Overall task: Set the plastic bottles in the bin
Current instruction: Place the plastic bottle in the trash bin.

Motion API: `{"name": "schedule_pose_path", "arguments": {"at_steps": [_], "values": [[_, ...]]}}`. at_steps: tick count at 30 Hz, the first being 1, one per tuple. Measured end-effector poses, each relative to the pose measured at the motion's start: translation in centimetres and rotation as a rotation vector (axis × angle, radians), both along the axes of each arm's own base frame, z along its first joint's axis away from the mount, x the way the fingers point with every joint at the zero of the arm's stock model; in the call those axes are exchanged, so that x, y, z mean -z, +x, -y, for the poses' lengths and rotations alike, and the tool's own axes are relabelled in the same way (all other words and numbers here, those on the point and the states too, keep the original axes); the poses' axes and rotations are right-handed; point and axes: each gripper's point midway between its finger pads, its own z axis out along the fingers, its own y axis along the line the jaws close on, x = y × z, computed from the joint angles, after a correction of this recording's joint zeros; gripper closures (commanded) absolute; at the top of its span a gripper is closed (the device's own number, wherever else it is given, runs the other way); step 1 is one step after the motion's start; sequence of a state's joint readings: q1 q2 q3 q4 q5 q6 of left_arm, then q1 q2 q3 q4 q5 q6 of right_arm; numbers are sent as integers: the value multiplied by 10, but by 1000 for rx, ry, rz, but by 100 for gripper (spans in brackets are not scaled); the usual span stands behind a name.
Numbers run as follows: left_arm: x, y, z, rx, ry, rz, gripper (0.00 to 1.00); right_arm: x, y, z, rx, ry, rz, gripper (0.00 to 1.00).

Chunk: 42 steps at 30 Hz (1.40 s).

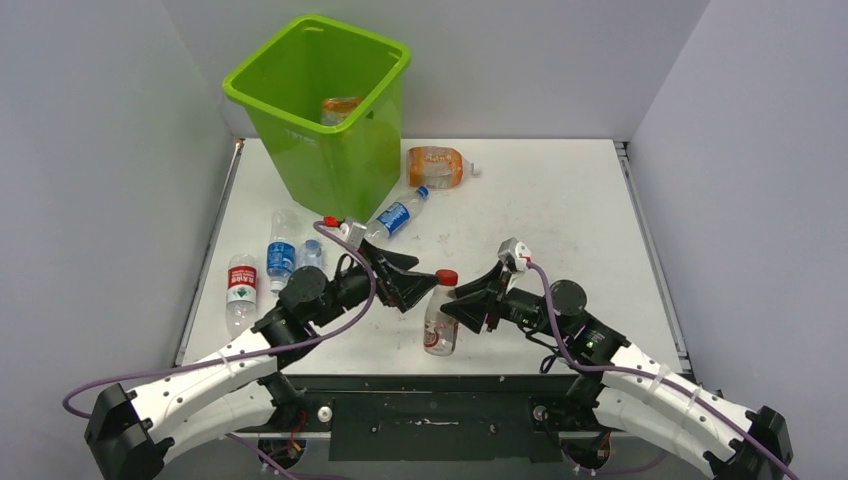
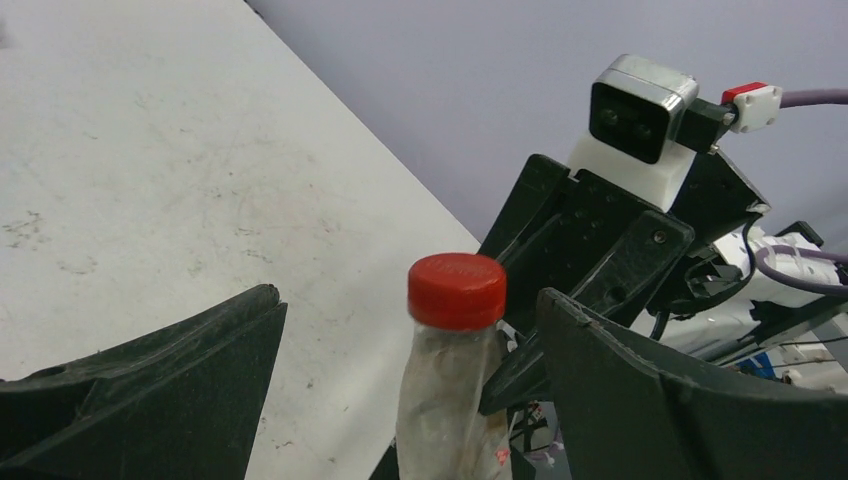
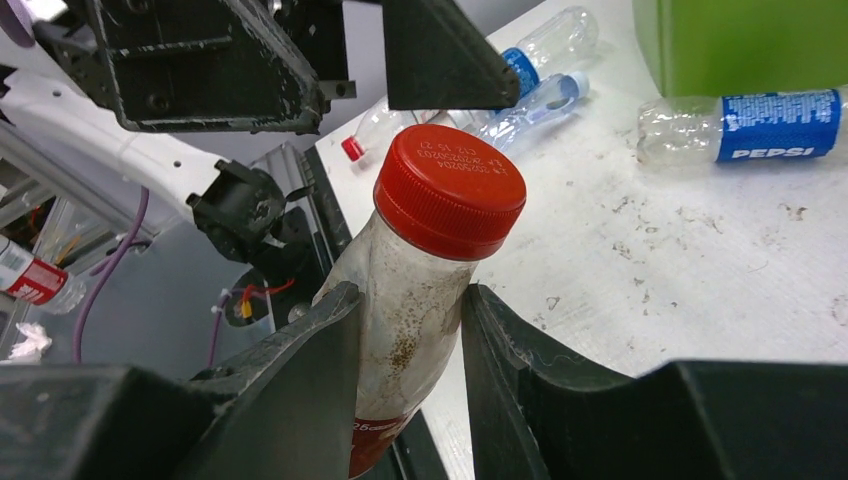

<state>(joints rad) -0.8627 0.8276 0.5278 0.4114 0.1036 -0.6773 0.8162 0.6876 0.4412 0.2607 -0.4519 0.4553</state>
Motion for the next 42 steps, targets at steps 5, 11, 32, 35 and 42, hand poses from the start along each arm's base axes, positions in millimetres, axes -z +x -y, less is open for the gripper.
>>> {"name": "schedule_pose_path", "arguments": {"at_steps": [5,11,32,35,42], "values": [[-9,-4,11,61,2,7,4,5,-6,-8,-48,-38,11,95],[-14,-6,20,103,9,8,5,-5,-9,-11,-69,-56,58,95],[-9,-18,31,185,33,-21,100,-11,-11,-12,-42,-101,68,7],[-21,-17,19,135,-19,16,100,-19,-12,-8,-22,-67,54,9],[-41,-11,-5,16,-148,66,100,1,-18,-9,-25,-4,-43,5]]}}
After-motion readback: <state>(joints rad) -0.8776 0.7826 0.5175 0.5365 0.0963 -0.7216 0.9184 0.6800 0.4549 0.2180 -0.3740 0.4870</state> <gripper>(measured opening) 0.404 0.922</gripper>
